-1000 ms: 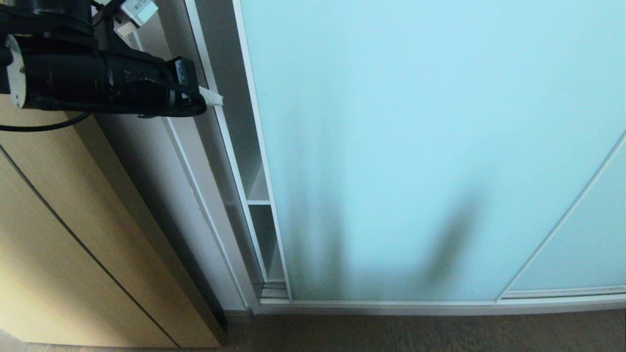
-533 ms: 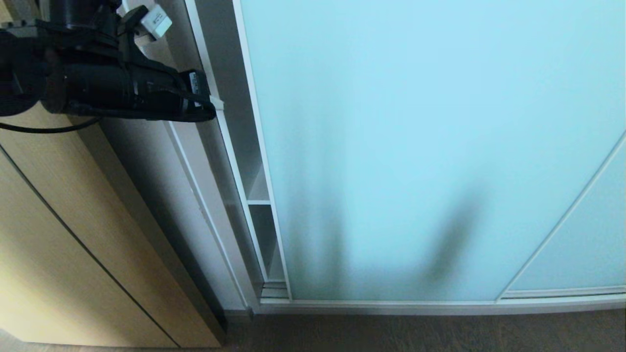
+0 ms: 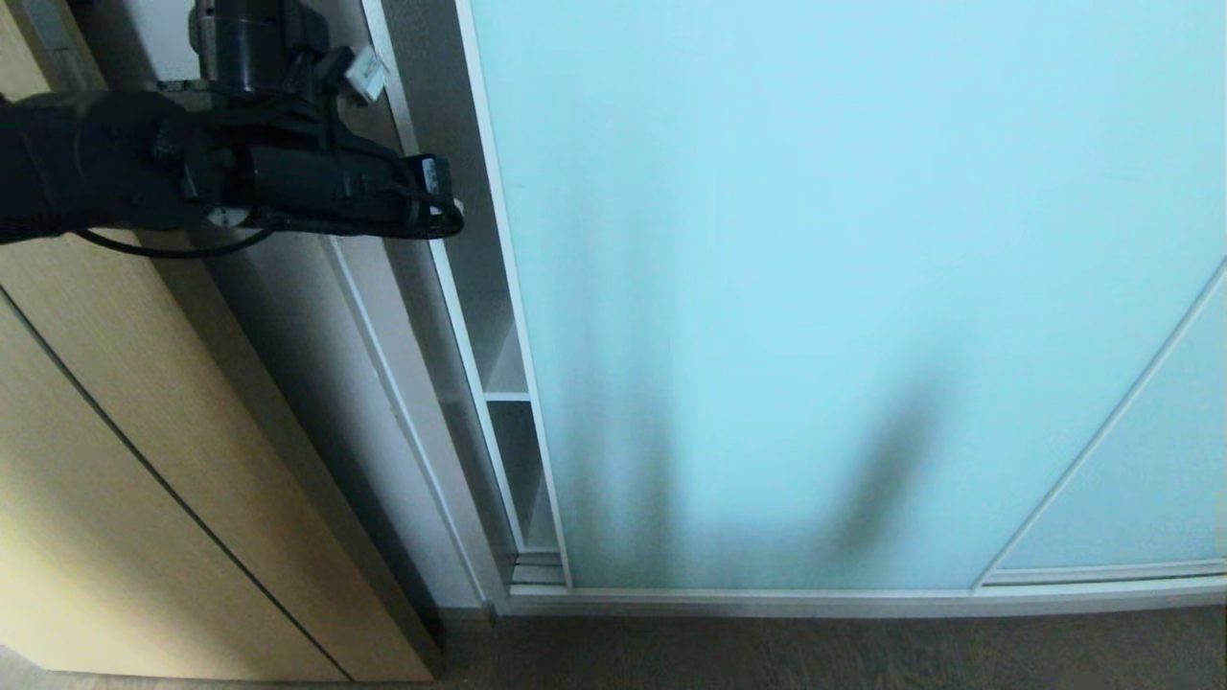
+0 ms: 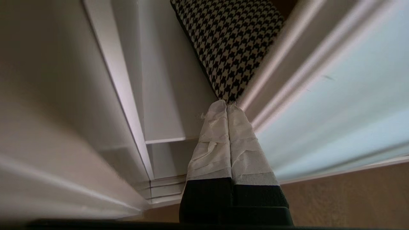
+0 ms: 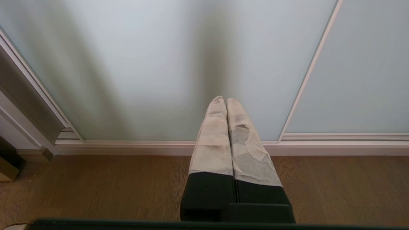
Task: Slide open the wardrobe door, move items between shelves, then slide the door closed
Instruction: Open the door
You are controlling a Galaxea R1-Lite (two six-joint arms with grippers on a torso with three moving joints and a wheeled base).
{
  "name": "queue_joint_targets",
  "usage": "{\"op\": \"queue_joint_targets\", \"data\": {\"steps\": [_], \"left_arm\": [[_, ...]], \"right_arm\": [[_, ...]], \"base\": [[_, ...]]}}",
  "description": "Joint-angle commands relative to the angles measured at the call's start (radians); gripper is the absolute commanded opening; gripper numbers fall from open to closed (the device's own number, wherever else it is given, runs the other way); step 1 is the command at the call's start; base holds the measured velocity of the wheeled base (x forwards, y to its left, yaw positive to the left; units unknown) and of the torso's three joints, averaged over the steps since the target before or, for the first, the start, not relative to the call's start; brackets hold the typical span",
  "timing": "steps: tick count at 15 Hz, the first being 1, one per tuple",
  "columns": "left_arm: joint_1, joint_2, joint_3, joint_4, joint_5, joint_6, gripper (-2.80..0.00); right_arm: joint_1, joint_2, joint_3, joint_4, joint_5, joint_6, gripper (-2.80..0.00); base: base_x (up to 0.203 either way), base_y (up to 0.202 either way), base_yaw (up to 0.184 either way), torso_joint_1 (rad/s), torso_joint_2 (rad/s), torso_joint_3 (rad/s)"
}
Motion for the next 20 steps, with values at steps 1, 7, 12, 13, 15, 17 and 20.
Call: {"op": "queue_joint_targets", "data": {"steps": [1, 7, 12, 13, 15, 17, 20], "left_arm": [[0.0, 0.062, -0.026, -0.043, 0.0, 0.001, -2.8], [-0.006, 0.129, -0.043, -0.162, -0.004, -0.001, -2.8], [-0.036, 0.16, -0.047, -0.215, -0.005, -0.005, -2.8], [-0.044, 0.161, -0.046, -0.215, -0.005, -0.004, -2.8], [-0.058, 0.17, -0.047, -0.217, -0.006, -0.004, -2.8], [-0.067, 0.186, -0.044, -0.242, -0.006, -0.005, -2.8], [-0.079, 0.204, -0.036, -0.266, -0.003, -0.008, -2.8]], "right_arm": [[0.0, 0.0, 0.002, -0.001, 0.0, 0.0, -2.8], [0.0, 0.0, 0.0, -0.001, 0.0, 0.0, -2.8], [0.0, 0.0, 0.0, -0.001, 0.0, 0.0, -2.8], [0.0, 0.0, 0.0, -0.001, 0.0, 0.0, -2.8], [0.0, 0.0, 0.0, -0.001, 0.0, 0.0, -2.8], [0.0, 0.0, 0.0, -0.001, 0.0, 0.0, -2.8], [0.0, 0.0, 0.0, -0.001, 0.0, 0.0, -2.8]], "base": [[0.0, 0.0, 0.0, 0.0, 0.0, 0.0], [0.0, 0.0, 0.0, 0.0, 0.0, 0.0], [0.0, 0.0, 0.0, 0.0, 0.0, 0.0], [0.0, 0.0, 0.0, 0.0, 0.0, 0.0], [0.0, 0.0, 0.0, 0.0, 0.0, 0.0], [0.0, 0.0, 0.0, 0.0, 0.0, 0.0], [0.0, 0.0, 0.0, 0.0, 0.0, 0.0]]}}
